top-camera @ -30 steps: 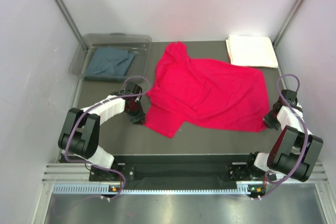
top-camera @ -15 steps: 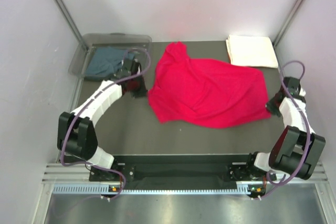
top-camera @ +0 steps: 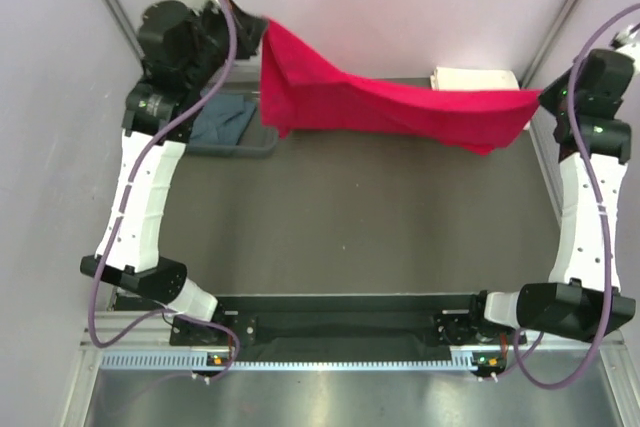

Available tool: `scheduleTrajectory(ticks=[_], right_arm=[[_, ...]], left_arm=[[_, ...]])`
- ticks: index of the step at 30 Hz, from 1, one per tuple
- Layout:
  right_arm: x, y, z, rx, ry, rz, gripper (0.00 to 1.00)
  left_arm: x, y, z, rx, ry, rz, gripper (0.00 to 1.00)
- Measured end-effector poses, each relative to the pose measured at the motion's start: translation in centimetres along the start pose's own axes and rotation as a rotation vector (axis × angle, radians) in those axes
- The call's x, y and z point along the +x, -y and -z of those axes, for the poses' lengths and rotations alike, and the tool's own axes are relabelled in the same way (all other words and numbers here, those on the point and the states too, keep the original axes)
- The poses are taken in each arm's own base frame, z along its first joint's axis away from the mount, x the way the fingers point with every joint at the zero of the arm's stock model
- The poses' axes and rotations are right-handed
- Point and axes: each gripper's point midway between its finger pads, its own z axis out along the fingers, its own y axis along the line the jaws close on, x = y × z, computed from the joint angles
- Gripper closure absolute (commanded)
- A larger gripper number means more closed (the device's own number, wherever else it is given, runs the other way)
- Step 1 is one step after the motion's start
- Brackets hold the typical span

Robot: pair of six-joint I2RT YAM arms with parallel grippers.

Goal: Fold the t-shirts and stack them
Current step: Flatten the tshirt out

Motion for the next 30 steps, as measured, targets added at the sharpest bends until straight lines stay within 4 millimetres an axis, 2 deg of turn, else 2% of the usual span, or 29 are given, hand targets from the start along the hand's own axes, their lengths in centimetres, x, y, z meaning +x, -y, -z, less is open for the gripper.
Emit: scheduleTrajectory(ticks=[3,5,7,10,12,15,18,20,22,23,25,27,30], right_arm=[[-4.6,-1.8,2.9,-0.057,0.116,0.004,1.0],[-7.0,-2.5,5.3,-0.09,0.188,0.001,1.0],[-9.3,-3.2,8.2,-0.127,0.264,-0.006,1.0],[-11.8,-3.8,12.5,-0.174,0.365,-0.018,1.0],[-13.3,-3.9,16.2,-0.208,0.446,-0.023,1.0],[-14.7,-3.5,21.2,-0.237,0.55,-0.022,1.0],[-15.5,-2.8,26.2,-0.26,0.651,-0.011,1.0],[-15.9,-2.4,28.7,-0.273,0.708,-0.005,1.0],[-16.1,-1.9,30.2,-0.278,0.748,0.004,1.0],[-16.0,-1.7,30.4,-0.276,0.756,0.008,1.0],[-15.5,-1.4,29.7,-0.257,0.748,0.023,1.0],[-14.3,-1.3,27.3,-0.233,0.704,0.046,1.0],[-11.2,-1.2,22.0,-0.188,0.586,0.096,1.0]], left_arm=[[-6.2,2.6,1.9,0.068,0.157,-0.042,1.0],[-9.4,4.1,3.8,0.109,0.252,-0.057,1.0],[-12.1,5.5,6.7,0.143,0.343,-0.067,1.0],[-15.3,7.5,11.4,0.198,0.455,-0.079,1.0],[-16.9,8.6,14.4,0.235,0.518,-0.088,1.0],[-19.7,10.9,21.2,0.313,0.652,-0.112,1.0],[-21.0,12.3,25.7,0.362,0.734,-0.133,1.0],[-21.7,13.0,28.0,0.39,0.786,-0.147,1.0],[-21.9,13.1,28.7,0.401,0.814,-0.156,1.0],[-21.7,13.0,28.4,0.399,0.811,-0.156,1.0],[-20.8,12.5,26.4,0.387,0.779,-0.151,1.0],[-19.2,11.4,23.2,0.358,0.715,-0.141,1.0],[-15.3,8.9,16.5,0.291,0.58,-0.123,1.0]])
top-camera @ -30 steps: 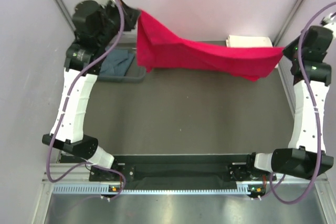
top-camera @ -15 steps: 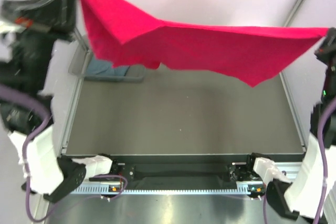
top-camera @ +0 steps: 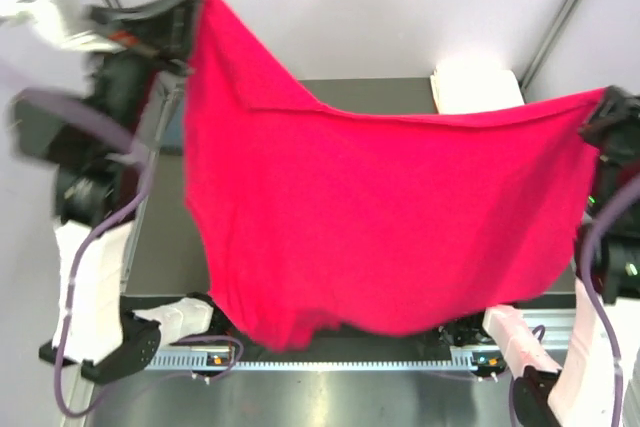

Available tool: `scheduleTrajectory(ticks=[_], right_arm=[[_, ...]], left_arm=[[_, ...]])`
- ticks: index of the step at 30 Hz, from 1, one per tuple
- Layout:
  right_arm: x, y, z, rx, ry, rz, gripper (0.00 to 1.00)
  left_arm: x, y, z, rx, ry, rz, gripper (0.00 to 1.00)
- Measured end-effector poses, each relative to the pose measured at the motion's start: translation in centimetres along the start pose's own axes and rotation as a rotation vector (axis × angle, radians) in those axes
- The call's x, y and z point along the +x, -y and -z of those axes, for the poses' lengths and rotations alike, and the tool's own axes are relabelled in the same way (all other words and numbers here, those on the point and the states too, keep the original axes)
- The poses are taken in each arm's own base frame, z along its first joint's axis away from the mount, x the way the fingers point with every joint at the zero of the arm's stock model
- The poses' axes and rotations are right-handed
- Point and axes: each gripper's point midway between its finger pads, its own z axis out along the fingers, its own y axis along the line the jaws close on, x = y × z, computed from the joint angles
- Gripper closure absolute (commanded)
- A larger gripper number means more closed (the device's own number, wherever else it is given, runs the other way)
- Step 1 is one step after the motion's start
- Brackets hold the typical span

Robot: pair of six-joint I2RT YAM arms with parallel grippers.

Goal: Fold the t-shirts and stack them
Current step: Flatten the tshirt out

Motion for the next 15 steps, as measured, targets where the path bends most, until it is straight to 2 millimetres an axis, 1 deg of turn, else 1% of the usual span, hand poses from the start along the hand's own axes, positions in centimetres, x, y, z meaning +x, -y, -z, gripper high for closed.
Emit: scheduleTrajectory(ticks=[1,3,4,5,6,7,9,10,12,13,15], right_arm=[[2.0,0.2,-0.9,0.01,-0.045,0.017,1.0],[7.1,0.7,-3.2,0.033,-0.151,0.051,1.0],[9.0,0.9,-4.0,0.042,-0.187,0.063,1.0],[11.3,1.1,-4.9,0.052,-0.229,0.076,1.0],[13.5,1.4,-5.6,0.061,-0.272,0.089,1.0],[16.3,1.7,-6.6,0.073,-0.327,0.106,1.0],[21.1,2.4,-8.0,0.094,-0.421,0.134,1.0],[23.8,2.8,-8.7,0.107,-0.475,0.149,1.0],[27.6,3.2,-10.0,0.123,-0.542,0.165,1.0],[29.6,3.6,-10.7,0.134,-0.577,0.174,1.0],[33.4,4.3,-12.3,0.155,-0.634,0.189,1.0]], left_arm=[[2.6,-1.1,-0.6,-0.025,-0.051,0.005,1.0],[8.0,-3.6,-1.5,-0.079,-0.15,0.005,1.0],[11.4,-5.2,-1.7,-0.116,-0.216,0.002,1.0],[14.3,-6.5,-1.8,-0.146,-0.269,-0.002,1.0],[17.4,-7.9,-1.7,-0.178,-0.33,-0.008,1.0],[21.0,-9.5,-1.5,-0.216,-0.396,-0.015,1.0],[26.6,-12.0,-1.0,-0.271,-0.5,-0.029,1.0],[28.9,-13.0,-0.8,-0.291,-0.535,-0.036,1.0],[34.3,-15.3,-0.2,-0.331,-0.62,-0.052,1.0],[36.4,-16.3,0.0,-0.345,-0.646,-0.06,1.0],[41.9,-18.6,0.5,-0.371,-0.718,-0.068,1.0]])
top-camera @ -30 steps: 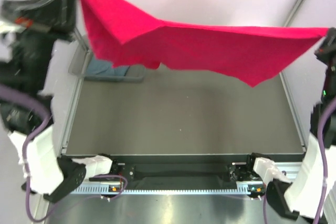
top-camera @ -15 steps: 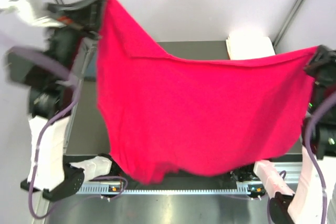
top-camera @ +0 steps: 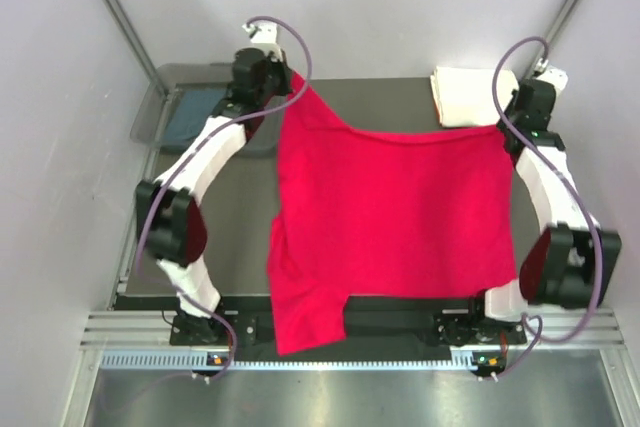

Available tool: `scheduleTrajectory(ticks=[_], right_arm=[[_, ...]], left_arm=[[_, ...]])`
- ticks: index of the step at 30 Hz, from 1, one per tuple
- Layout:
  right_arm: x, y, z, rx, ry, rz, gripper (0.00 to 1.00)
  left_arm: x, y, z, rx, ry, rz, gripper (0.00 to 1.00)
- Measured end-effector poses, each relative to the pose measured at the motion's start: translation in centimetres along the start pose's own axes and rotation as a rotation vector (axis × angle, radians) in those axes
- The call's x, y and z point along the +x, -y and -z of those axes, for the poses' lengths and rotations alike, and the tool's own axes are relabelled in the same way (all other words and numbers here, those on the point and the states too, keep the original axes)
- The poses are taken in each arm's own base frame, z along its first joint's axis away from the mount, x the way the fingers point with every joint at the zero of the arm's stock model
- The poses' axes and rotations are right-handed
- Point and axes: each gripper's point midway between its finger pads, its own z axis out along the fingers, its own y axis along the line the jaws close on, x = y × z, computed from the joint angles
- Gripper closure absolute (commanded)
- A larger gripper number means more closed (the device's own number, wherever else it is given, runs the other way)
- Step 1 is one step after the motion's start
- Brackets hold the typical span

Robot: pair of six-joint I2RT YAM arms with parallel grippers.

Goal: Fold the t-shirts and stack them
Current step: Flatten the tshirt out

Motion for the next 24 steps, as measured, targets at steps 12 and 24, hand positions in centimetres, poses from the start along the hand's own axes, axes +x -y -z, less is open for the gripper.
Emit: scheduleTrajectory(ticks=[12,24], right_arm=[[8.7,2.5,-13.4,0.103,-0.25,0.015,1.0],[2.6,9.8,-8.5,0.278,-0.135,-0.111,1.0]], left_arm=[[17.0,-2.0,-9.8,-0.005,-0.281,0.108,1.0],[7.8,1.9,-8.4,0.075,-0.115,0.2,1.0]])
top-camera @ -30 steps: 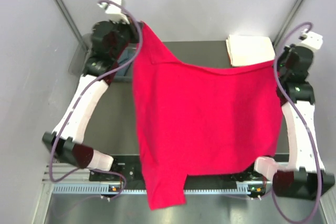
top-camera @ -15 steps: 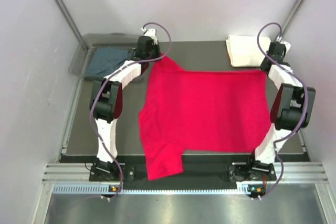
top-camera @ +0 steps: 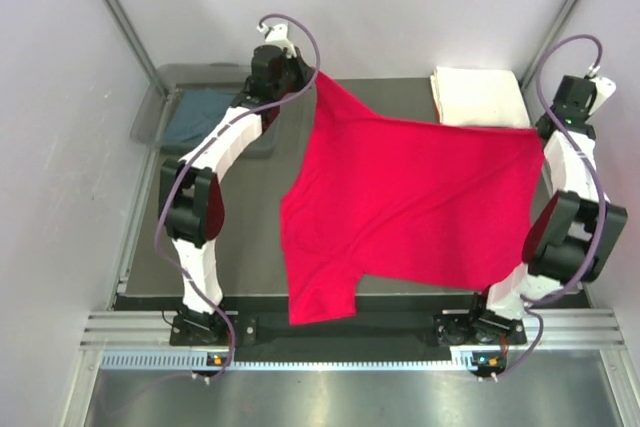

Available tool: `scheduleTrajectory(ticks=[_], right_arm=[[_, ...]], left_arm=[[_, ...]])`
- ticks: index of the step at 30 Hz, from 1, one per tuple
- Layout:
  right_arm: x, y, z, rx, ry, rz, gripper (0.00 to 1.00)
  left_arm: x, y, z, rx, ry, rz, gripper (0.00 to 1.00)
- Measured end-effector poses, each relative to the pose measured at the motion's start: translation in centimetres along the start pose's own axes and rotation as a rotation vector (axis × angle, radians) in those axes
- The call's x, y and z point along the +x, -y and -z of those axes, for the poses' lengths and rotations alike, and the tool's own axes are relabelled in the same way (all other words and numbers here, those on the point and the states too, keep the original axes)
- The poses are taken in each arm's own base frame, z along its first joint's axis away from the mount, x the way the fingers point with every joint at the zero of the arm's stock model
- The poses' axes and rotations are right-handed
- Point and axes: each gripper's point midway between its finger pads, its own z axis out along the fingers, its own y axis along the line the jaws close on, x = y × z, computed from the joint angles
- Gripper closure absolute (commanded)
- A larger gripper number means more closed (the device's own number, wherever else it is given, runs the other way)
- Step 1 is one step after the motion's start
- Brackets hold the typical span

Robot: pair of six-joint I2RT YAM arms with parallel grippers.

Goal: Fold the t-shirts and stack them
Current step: Flatten the tshirt out

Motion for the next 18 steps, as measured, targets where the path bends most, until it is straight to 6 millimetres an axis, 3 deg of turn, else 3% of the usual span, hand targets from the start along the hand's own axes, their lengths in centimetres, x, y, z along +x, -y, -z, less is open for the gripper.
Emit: scheduleTrajectory(ticks=[4,8,11,14,18], right_arm=[[-3.9,-0.2,4.6,-0.055,0.098,-0.053,1.0],[-7.6,-0.1,10.5,-0.125,0.207,-0.115,1.0],[-10.4,0.8,15.9,-0.169,0.314,-0.158,1.0],[-13.0,2.2,22.2,-0.214,0.448,-0.209,1.0],[-15.7,4.5,30.6,-0.267,0.624,-0.27,1.0]], left_arm=[[-6.8,3.1,4.2,0.047,0.117,-0.022,1.0],[-14.8,7.1,11.9,0.114,0.273,-0.053,1.0],[-20.9,10.9,20.2,0.198,0.42,-0.09,1.0],[-25.5,14.2,28.8,0.285,0.556,-0.129,1.0],[-28.4,17.0,39.5,0.368,0.698,-0.175,1.0]])
